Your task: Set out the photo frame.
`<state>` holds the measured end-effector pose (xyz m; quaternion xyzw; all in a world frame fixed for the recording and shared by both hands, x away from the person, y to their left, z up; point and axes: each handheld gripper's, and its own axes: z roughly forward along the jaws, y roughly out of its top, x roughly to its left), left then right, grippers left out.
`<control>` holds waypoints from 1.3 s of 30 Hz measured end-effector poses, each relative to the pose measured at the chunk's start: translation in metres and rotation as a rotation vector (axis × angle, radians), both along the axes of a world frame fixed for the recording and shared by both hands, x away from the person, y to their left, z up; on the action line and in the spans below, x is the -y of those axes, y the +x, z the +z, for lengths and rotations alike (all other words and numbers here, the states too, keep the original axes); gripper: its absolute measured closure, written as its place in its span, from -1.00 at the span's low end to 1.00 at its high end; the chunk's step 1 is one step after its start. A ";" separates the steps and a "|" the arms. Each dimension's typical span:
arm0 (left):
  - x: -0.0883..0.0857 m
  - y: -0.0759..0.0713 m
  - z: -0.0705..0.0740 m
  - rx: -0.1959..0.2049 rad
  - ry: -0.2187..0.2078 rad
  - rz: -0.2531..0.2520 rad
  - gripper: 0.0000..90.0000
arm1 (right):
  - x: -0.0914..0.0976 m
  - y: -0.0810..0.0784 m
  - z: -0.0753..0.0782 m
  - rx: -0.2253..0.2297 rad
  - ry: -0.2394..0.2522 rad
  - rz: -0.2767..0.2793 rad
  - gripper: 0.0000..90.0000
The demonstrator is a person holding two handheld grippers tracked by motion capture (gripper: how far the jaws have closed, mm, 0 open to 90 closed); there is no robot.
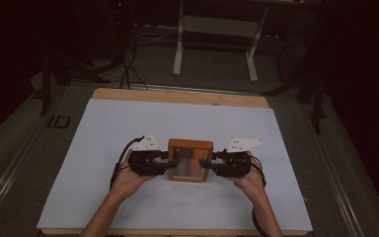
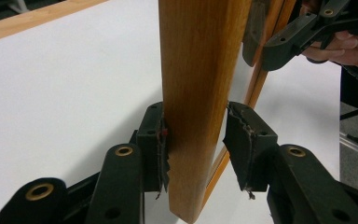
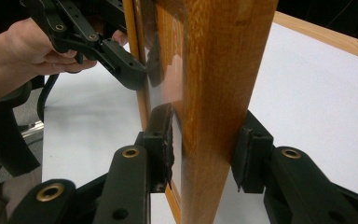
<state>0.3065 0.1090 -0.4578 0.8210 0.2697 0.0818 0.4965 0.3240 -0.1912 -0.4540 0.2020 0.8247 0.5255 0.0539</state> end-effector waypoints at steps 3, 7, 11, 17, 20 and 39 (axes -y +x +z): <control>-0.002 -0.001 0.001 0.001 0.001 0.002 0.34 | -0.002 0.000 -0.001 -0.002 0.008 0.000 0.39; -0.006 -0.001 0.003 0.004 0.006 0.008 0.34 | -0.005 0.000 -0.001 -0.005 0.018 -0.003 0.39; -0.009 -0.001 0.003 0.001 0.012 0.016 0.34 | -0.009 0.001 -0.002 -0.008 0.020 -0.003 0.38; -0.012 0.000 0.003 -0.003 0.026 0.031 0.34 | -0.014 0.004 -0.006 -0.017 0.031 -0.007 0.37; -0.013 0.000 0.002 -0.003 0.036 0.034 0.35 | -0.016 0.006 -0.009 -0.024 0.035 -0.007 0.36; -0.018 0.013 -0.013 -0.015 0.024 0.064 0.33 | -0.025 0.018 -0.021 -0.035 0.028 -0.041 0.33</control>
